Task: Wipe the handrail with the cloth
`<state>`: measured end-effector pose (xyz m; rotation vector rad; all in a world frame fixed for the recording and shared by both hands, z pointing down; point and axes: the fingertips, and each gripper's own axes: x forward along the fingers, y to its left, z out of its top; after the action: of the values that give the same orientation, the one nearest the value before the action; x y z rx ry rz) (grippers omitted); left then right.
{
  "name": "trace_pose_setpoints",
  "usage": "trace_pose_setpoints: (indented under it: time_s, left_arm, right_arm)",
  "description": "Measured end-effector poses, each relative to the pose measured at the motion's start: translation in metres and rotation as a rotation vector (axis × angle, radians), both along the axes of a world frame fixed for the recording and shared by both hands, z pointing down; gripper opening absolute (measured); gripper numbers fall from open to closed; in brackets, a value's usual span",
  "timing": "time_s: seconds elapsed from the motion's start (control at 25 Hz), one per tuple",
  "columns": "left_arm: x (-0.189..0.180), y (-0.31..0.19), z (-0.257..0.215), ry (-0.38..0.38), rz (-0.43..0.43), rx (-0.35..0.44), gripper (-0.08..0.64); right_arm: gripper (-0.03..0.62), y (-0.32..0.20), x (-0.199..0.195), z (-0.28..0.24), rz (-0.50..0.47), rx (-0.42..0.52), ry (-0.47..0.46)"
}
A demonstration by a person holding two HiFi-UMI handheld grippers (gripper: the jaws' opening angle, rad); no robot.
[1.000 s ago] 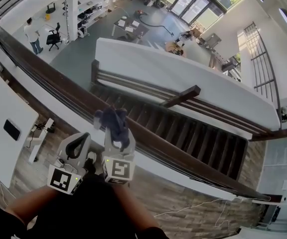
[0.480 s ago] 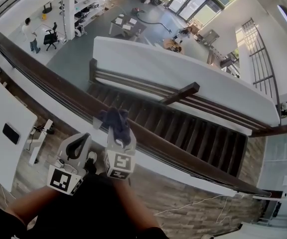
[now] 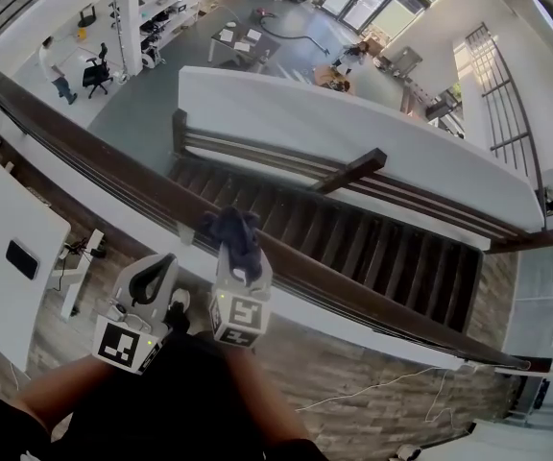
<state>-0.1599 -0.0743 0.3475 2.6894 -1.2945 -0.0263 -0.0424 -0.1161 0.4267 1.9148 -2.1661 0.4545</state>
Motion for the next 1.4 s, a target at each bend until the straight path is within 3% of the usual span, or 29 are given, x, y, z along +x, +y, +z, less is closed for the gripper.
trace_pose_setpoints:
  time_s: [0.52, 1.04, 1.4]
  left_arm:
    - [0.038, 0.008, -0.006, -0.013, 0.072, 0.001, 0.000]
    - [0.054, 0.011, -0.007, -0.020, 0.040, 0.003, 0.000]
    - [0.070, 0.015, -0.008, -0.008, 0.040, -0.003, 0.000]
  right_arm:
    - [0.152, 0.016, 0.031, -0.001, 0.040, -0.001, 0.009]
    - [0.153, 0.031, 0.069, -0.001, 0.075, 0.011, 0.054]
    - [0.153, 0.039, 0.083, -0.003, 0.084, 0.080, 0.130]
